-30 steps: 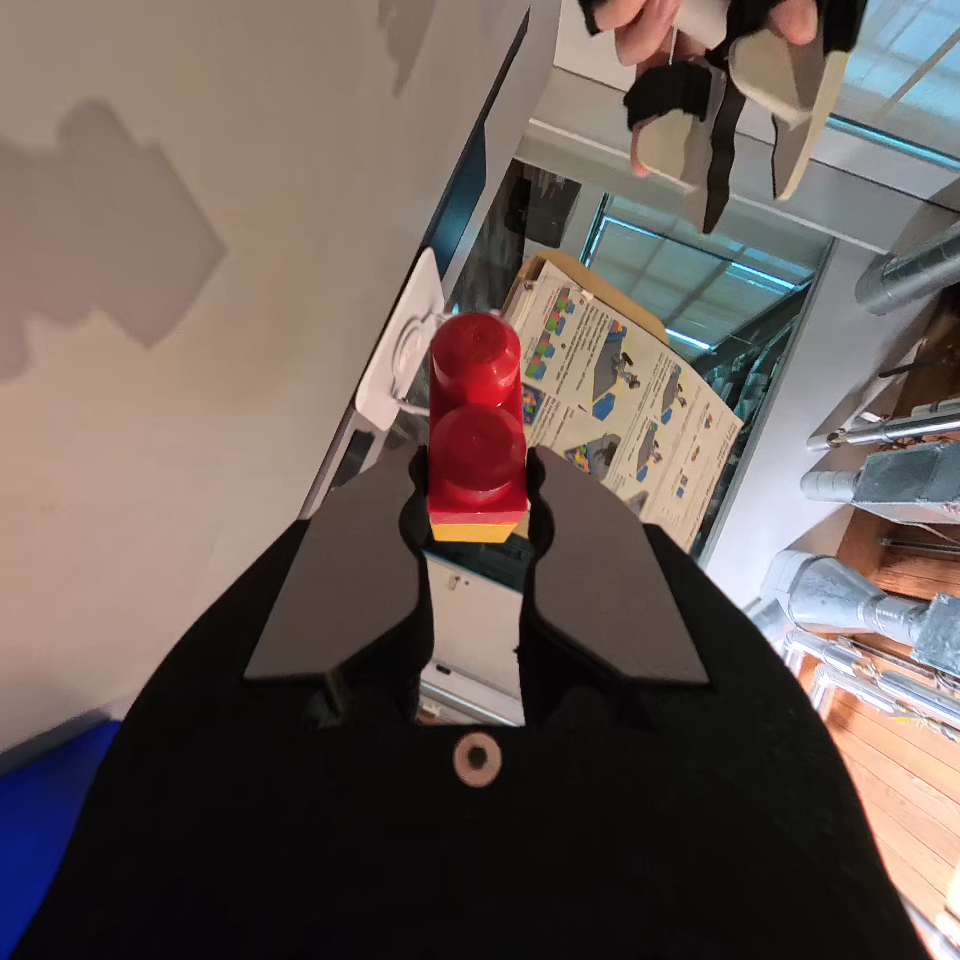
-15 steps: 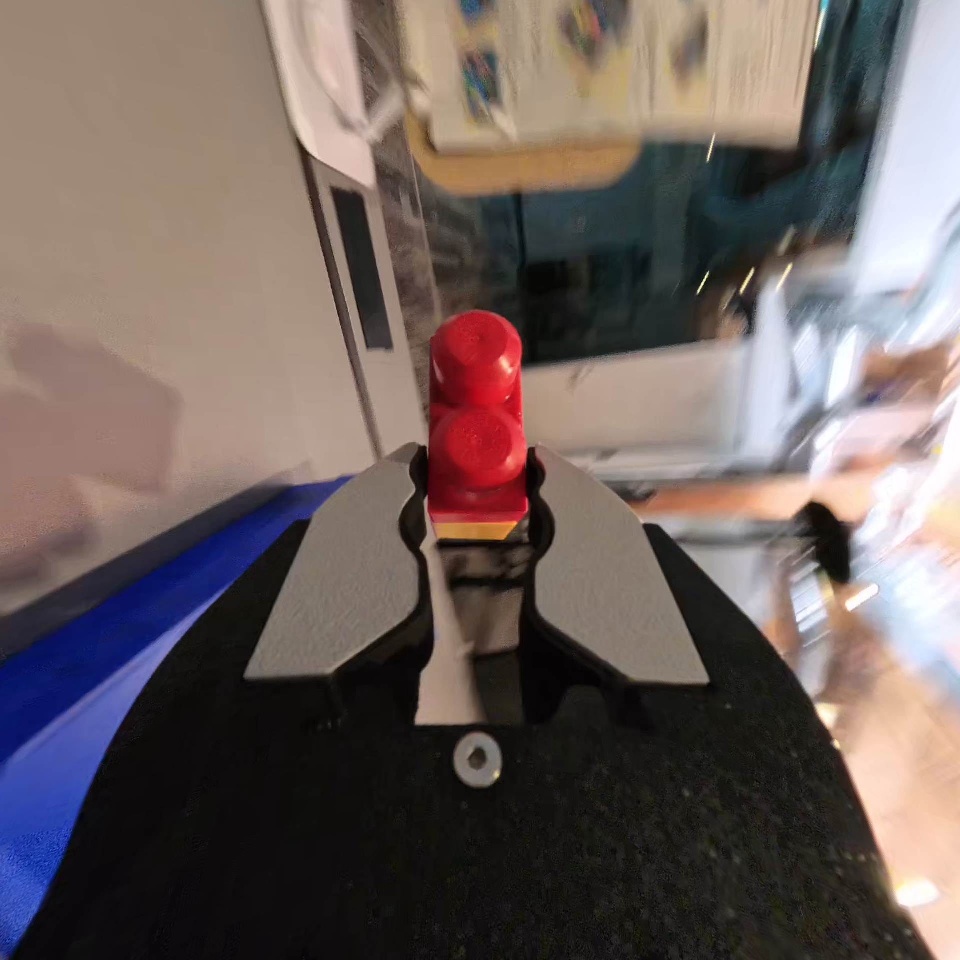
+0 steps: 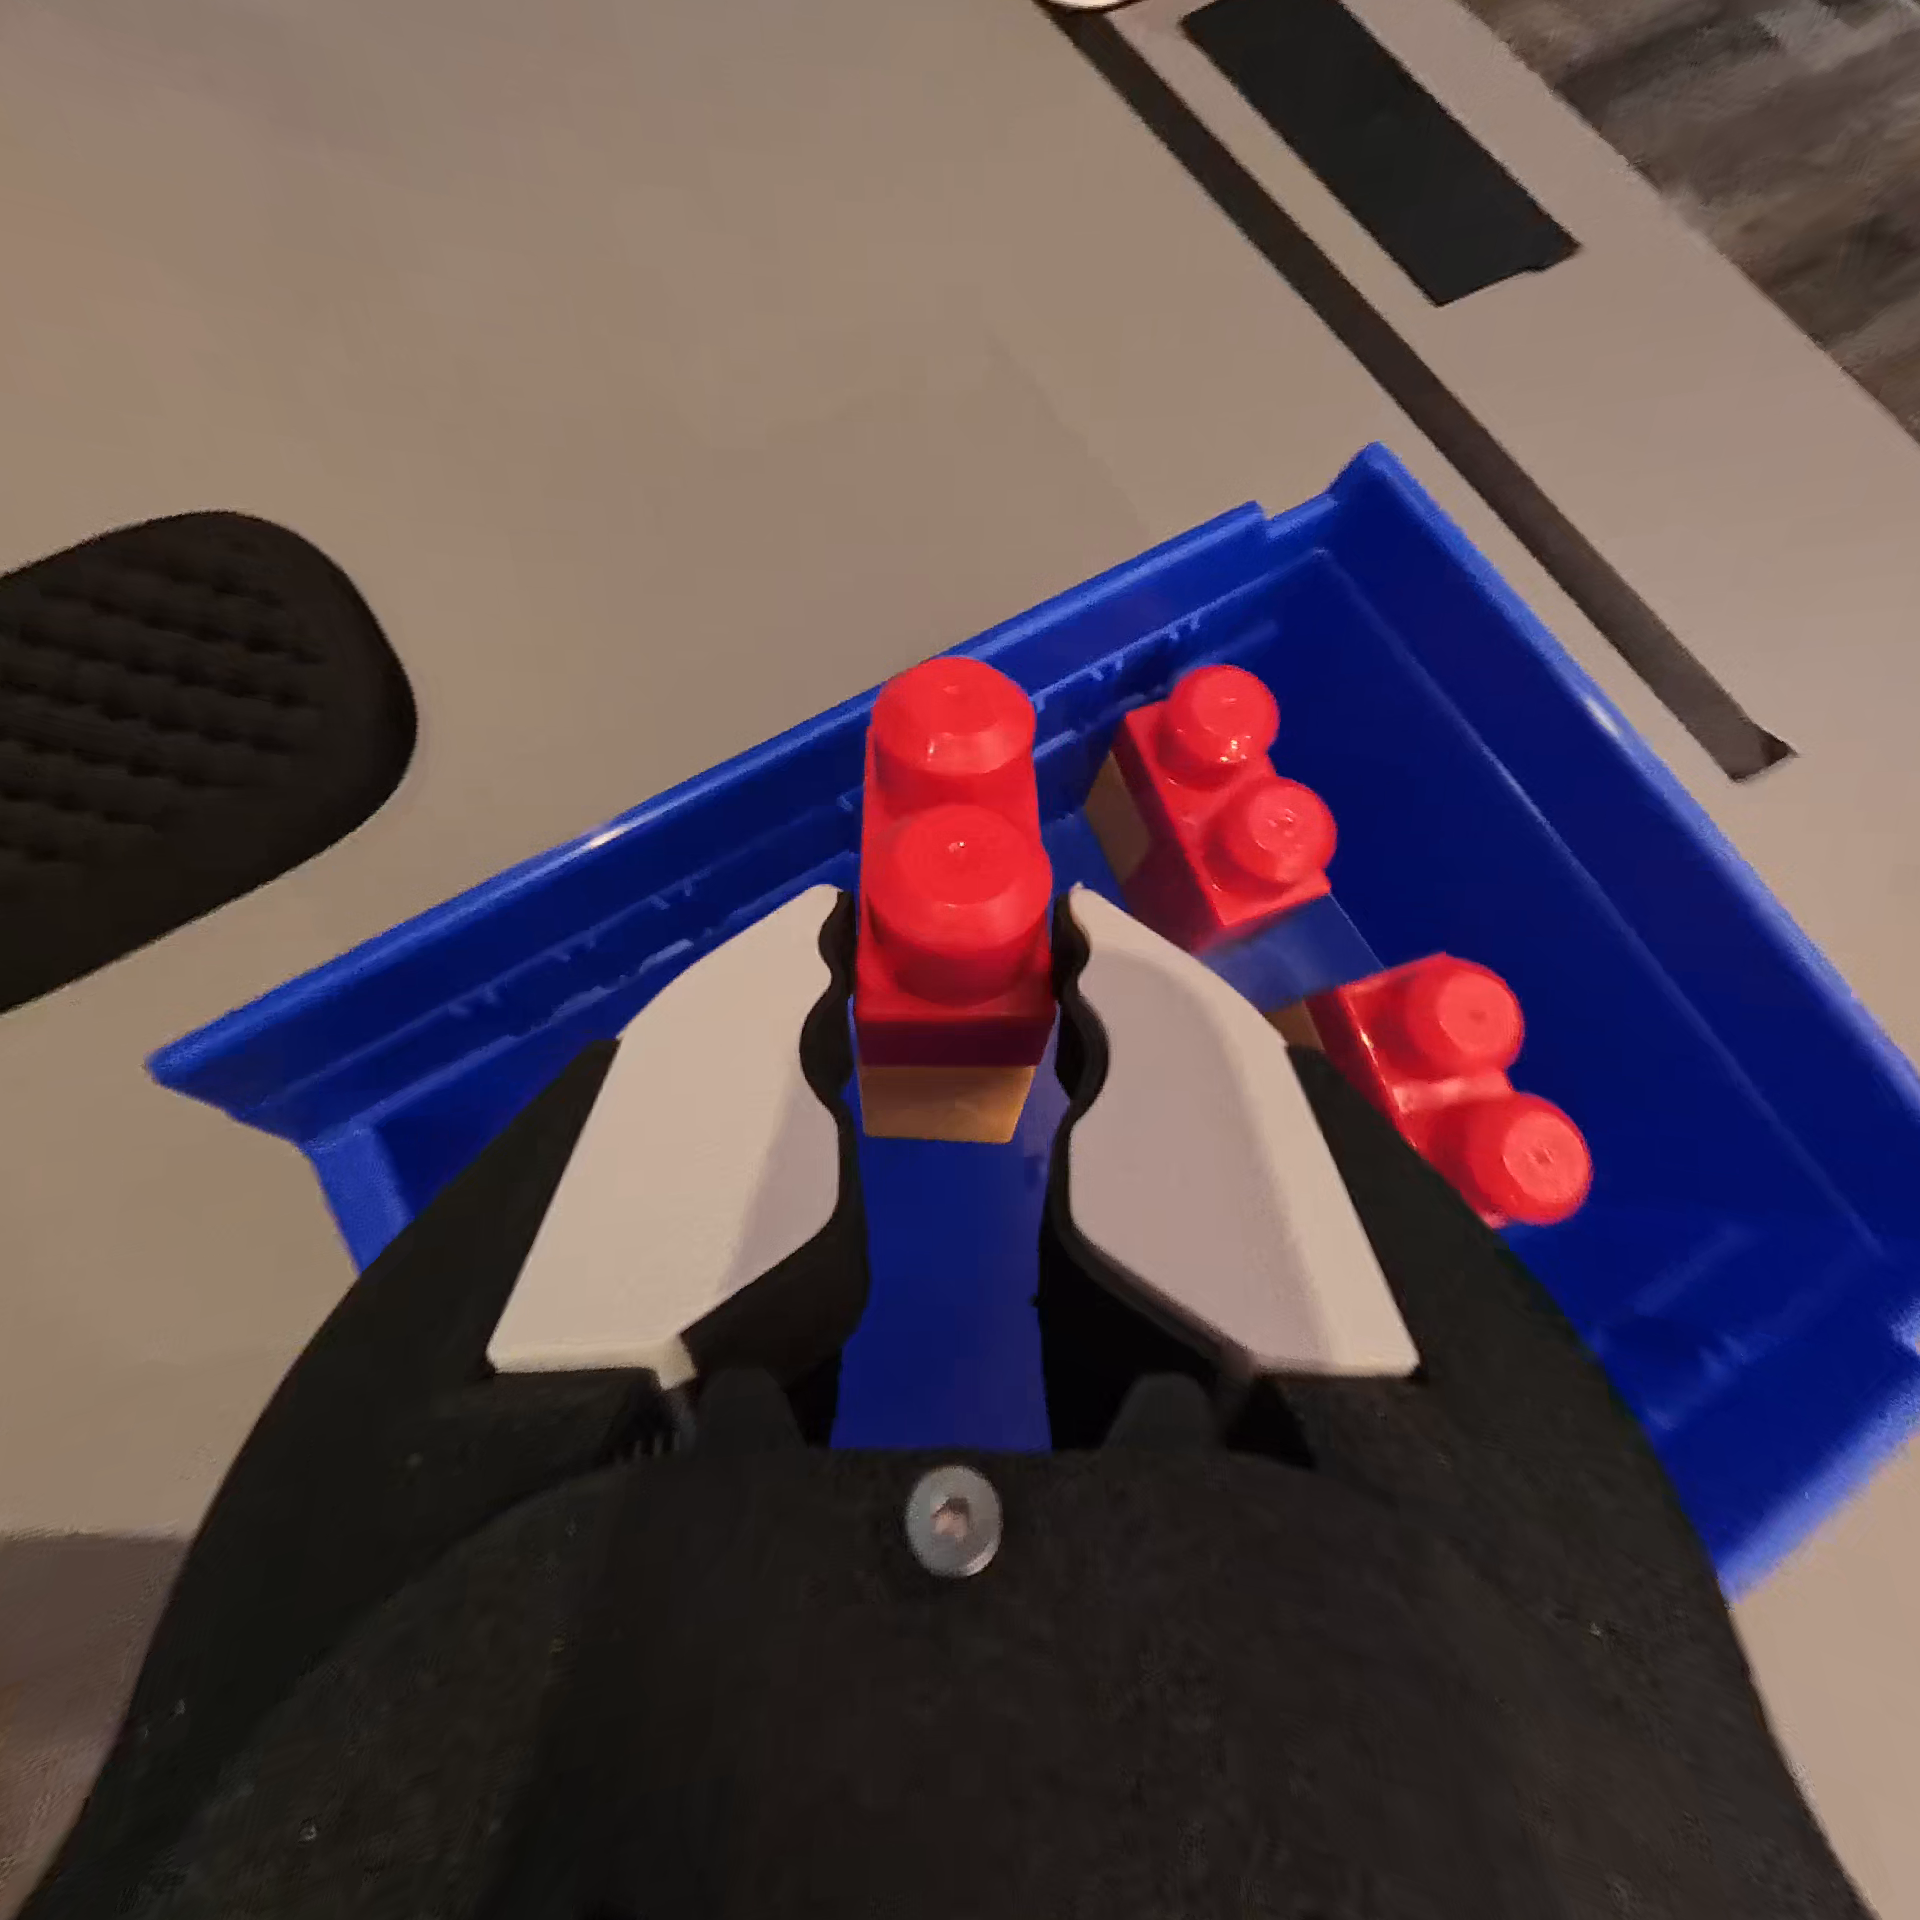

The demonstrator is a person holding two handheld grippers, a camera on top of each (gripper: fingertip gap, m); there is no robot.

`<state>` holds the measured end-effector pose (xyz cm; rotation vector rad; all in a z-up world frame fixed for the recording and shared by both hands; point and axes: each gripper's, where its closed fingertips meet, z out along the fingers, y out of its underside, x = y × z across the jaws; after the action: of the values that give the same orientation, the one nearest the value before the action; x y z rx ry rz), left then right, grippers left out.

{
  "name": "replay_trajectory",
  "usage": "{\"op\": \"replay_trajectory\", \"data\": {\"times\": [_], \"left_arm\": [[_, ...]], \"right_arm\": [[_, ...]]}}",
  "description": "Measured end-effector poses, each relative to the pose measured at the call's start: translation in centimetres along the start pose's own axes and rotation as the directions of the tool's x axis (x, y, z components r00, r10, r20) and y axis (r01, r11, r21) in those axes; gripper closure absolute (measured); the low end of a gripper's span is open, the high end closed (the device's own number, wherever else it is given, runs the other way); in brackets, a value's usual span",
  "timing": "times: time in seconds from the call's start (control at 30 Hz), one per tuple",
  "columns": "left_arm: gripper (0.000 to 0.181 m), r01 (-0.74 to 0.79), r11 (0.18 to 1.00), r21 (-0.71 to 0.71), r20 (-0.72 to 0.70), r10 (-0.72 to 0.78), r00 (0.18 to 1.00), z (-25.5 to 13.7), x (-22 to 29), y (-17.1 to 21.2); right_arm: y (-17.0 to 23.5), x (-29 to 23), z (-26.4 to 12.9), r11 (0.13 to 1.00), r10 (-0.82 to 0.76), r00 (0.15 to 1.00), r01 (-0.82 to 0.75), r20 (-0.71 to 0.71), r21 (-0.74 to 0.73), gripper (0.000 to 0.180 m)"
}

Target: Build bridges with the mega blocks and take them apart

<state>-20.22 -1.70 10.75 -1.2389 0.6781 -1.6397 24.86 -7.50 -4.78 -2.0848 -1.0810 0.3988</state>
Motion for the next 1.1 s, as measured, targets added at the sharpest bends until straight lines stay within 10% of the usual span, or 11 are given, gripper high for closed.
{"op": "replay_trajectory", "data": {"times": [0.63,1.1], "left_arm": [[0.141,-0.036,0.998,-0.054,-0.005,0.036,0.999,1.1,0.9,0.7],[0.141,-0.031,0.995,-0.096,-0.043,0.027,0.999,1.9,2.1,1.5]], "right_arm": [[3.3,3.9,5.8,0.984,-0.174,0.973,0.179,0.152,-0.019,0.144],[1.6,4.9,3.6,0.948,-0.294,0.956,0.292,0.006,-0.129,0.131]]}}
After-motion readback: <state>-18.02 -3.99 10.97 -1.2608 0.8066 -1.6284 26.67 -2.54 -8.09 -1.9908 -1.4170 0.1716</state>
